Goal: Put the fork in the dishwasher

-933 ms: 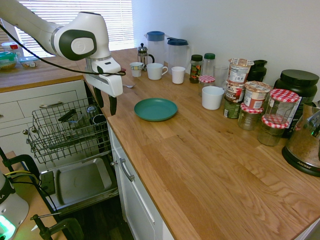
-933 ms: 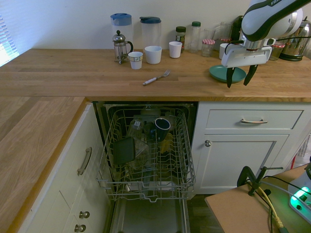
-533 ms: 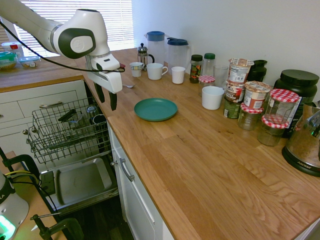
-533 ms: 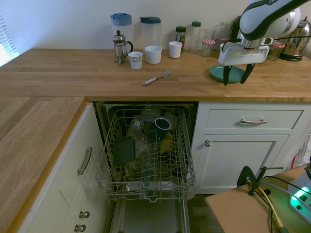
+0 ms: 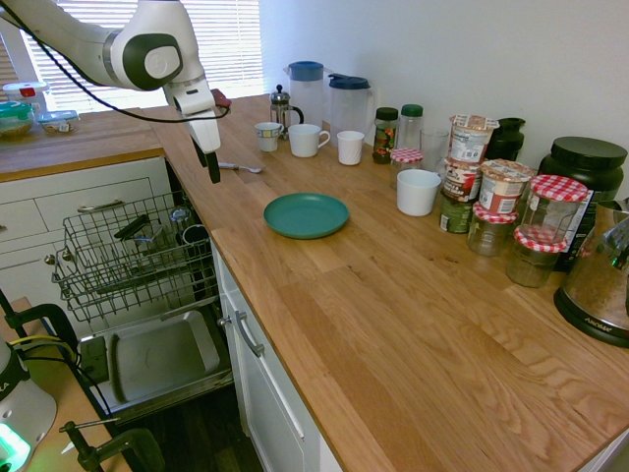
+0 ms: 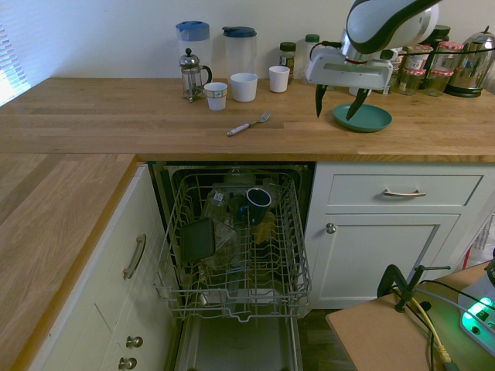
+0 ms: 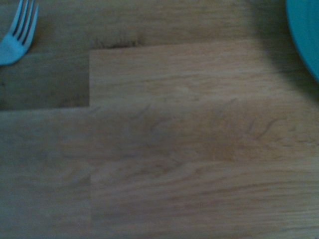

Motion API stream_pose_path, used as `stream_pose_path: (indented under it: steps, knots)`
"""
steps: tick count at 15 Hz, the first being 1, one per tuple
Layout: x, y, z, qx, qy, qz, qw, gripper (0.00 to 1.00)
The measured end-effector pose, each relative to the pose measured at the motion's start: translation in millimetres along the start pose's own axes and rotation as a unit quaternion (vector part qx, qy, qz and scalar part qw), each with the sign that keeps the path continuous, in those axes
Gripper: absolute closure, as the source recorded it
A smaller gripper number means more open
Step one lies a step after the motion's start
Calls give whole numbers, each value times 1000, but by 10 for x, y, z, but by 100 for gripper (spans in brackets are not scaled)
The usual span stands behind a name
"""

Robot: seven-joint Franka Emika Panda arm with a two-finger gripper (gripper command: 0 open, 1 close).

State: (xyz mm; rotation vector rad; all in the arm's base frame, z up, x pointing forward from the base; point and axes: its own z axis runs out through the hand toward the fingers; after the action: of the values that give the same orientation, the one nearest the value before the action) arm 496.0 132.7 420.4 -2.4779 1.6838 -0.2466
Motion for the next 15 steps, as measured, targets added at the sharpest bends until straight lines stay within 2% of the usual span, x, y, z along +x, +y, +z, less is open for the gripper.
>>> stream_pose_path:
  steps: [3,5,7,10,15]
  knots:
    - [26,-300,36,4,11,67,998,0]
    - [-41,-360,25,9,12,68,998,0]
    - [-219,-535,32,17,17,83,996,0]
    - [-568,-887,178,25,22,138,990,0]
    - [-1026,-1475,406,39,3,207,978,0]
